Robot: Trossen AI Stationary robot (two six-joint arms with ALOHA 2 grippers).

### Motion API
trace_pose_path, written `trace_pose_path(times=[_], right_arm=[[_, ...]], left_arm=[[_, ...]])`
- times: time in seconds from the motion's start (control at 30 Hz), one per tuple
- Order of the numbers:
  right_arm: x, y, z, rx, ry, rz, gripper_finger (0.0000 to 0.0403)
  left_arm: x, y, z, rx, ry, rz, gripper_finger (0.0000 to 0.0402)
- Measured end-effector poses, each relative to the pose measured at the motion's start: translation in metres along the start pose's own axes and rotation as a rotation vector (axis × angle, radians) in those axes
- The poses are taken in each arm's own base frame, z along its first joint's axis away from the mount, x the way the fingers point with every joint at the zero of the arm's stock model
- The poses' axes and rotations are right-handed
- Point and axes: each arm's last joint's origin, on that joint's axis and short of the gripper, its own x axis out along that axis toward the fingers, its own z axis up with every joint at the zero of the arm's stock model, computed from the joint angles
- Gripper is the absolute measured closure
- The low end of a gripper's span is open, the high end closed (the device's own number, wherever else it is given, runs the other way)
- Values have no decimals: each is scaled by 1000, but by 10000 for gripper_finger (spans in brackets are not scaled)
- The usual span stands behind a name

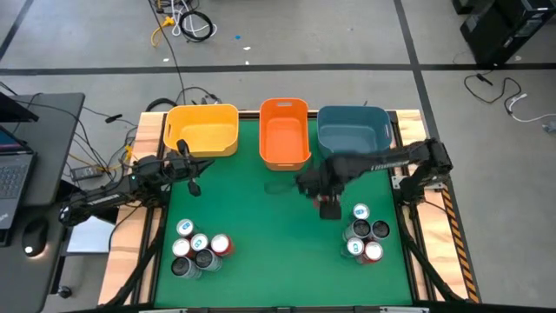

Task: Sort soda cans
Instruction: Put the orange soda can into the blue bin

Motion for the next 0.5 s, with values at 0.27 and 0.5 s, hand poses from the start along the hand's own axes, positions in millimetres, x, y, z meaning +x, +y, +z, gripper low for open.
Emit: trace_pose_path(times=[0.27,0.5], right_arm=[[-53,-103,-2,284,-98,-116,114],[-56,-198,-31,540,-82,-117,114]], left_arm=[[0,0,0,-34,0,0,387],[0,0,0,-68,5,-2,387]])
